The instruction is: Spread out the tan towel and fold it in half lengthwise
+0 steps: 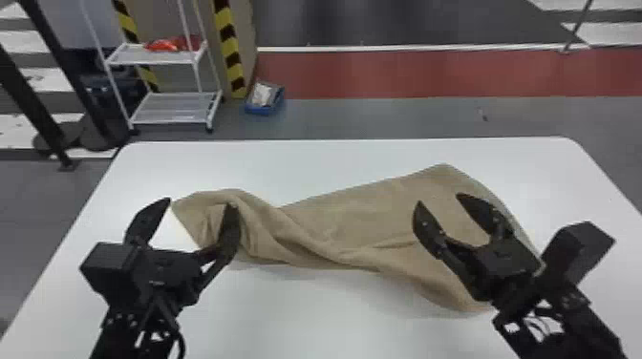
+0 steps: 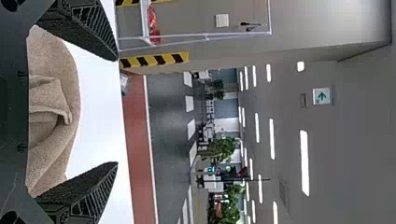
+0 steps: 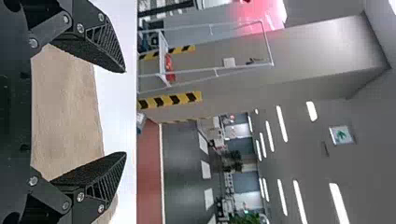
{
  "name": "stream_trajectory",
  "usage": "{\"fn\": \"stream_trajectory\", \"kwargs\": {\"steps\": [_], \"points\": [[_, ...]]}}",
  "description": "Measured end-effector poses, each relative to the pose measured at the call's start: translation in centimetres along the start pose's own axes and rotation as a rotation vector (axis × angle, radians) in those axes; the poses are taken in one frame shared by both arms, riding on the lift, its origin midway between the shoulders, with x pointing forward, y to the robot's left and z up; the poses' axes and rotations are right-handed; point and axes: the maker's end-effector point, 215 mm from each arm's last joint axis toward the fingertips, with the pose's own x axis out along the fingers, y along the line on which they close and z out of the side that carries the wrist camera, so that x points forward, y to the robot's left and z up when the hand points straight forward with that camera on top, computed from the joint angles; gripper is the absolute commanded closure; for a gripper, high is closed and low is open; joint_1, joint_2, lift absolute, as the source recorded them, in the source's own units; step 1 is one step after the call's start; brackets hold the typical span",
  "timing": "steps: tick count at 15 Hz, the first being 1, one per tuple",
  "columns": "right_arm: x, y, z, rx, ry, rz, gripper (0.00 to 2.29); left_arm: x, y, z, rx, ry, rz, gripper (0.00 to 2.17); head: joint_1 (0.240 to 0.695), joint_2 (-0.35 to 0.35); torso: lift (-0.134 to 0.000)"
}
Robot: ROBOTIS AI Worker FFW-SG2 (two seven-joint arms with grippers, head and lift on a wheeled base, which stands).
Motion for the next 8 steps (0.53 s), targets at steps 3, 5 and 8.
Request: {"fn": "stream_trajectory", "kwargs": {"steps": [3, 5, 8], "points": [[3.0, 4.9, -2.2, -0.019, 0.062, 0.119, 0.29, 0.2, 0.2, 0.3, 0.001, -0.006, 0.000, 0.09, 0.695, 0.161, -0.128], [5.1, 8.0, -3.7, -0.044, 0.113, 0.194, 0.29, 0.3, 0.1, 0.4, 0.000, -0.008, -0.002, 0.09, 0.695, 0.215, -0.128], [8.1, 12.5, -6.5, -0.114, 0.213, 0.299, 0.29, 0.3, 0.1, 0.2, -0.002, -0.005, -0.003, 0.09, 0.695, 0.269, -0.128]]}}
